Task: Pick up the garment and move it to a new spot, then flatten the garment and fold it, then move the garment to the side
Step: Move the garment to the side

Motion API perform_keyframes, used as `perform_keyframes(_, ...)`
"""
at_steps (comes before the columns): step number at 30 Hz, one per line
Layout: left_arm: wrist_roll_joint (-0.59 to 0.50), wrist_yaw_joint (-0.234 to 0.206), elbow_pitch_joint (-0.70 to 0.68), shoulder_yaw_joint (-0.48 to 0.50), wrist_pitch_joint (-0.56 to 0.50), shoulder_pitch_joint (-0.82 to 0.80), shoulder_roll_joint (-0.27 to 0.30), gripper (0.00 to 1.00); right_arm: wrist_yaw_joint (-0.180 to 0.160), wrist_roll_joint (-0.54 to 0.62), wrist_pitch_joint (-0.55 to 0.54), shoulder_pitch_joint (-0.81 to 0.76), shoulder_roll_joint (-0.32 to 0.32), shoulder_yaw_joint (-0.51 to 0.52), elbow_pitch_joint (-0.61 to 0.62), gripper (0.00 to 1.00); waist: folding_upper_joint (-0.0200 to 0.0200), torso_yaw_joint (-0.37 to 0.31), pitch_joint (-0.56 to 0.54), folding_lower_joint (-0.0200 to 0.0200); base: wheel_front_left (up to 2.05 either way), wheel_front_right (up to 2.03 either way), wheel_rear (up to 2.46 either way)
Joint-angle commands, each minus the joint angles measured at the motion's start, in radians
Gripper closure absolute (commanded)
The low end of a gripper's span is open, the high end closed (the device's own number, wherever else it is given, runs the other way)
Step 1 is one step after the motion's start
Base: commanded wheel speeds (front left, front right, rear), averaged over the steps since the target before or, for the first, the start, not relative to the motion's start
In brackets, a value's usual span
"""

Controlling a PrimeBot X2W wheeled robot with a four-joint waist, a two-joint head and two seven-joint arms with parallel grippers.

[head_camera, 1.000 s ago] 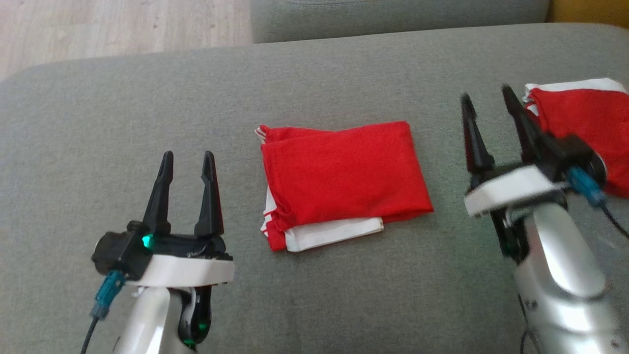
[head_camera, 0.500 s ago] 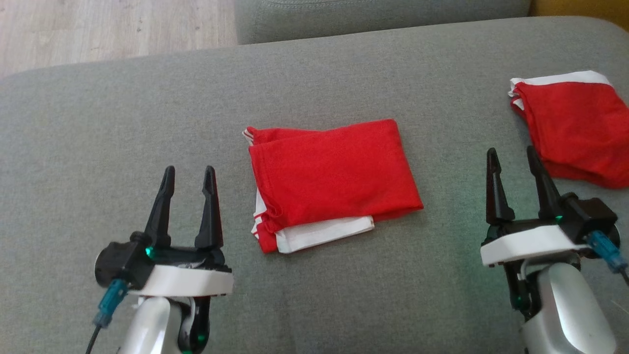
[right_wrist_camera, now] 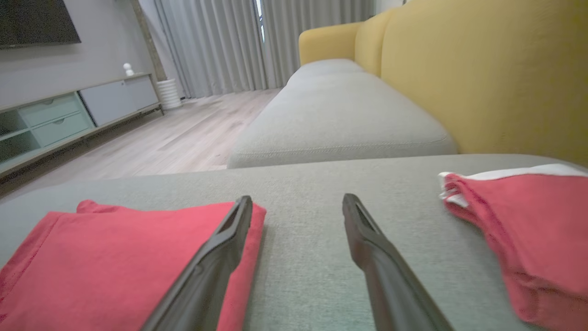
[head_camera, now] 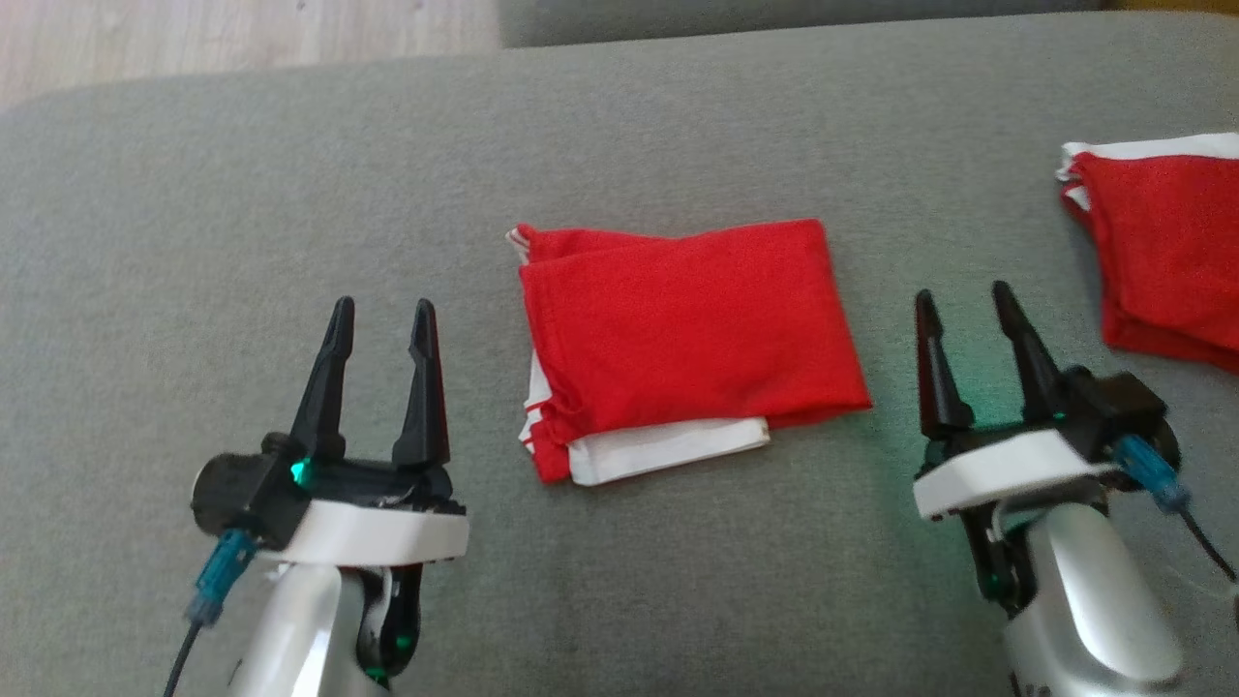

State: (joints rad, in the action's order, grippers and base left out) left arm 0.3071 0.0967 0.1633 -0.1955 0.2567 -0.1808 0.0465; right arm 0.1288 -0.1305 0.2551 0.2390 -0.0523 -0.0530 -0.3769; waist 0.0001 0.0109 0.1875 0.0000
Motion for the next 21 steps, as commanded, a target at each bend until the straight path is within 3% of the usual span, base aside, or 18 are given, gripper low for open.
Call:
perform_keyframes(1,0.005,-0.001,-0.036,0.020,0.005,-0.045,0.004,0.00,0.002,0.001,-0.007,0.057,0.002,-0.034,0.005,0.00,-0.0001,0.024,0.020,0.0000,0.00,0.00,0.00)
perform_keyframes(12,0.016,-0.010,-0.036,-0.021,0.005,-0.078,0.004,0.00,0.002,-0.076,-0.080,0.178,0.002,-0.112,-0.239,0.00,-0.0001,0.106,0.078,0.0000,0.00,0.00,0.00)
perform_keyframes(20,0.018,-0.016,-0.035,-0.034,0.005,-0.086,0.004,0.00,0.002,-0.088,-0.113,0.238,0.002,-0.168,-0.394,0.00,-0.0001,0.126,0.088,0.0000,0.00,0.00,0.00)
perform_keyframes(21,0.018,-0.017,-0.035,-0.034,0.005,-0.087,0.004,0.00,0.002,-0.086,-0.113,0.245,0.002,-0.176,-0.411,0.18,-0.0001,0.126,0.087,0.0000,0.00,0.00,0.00)
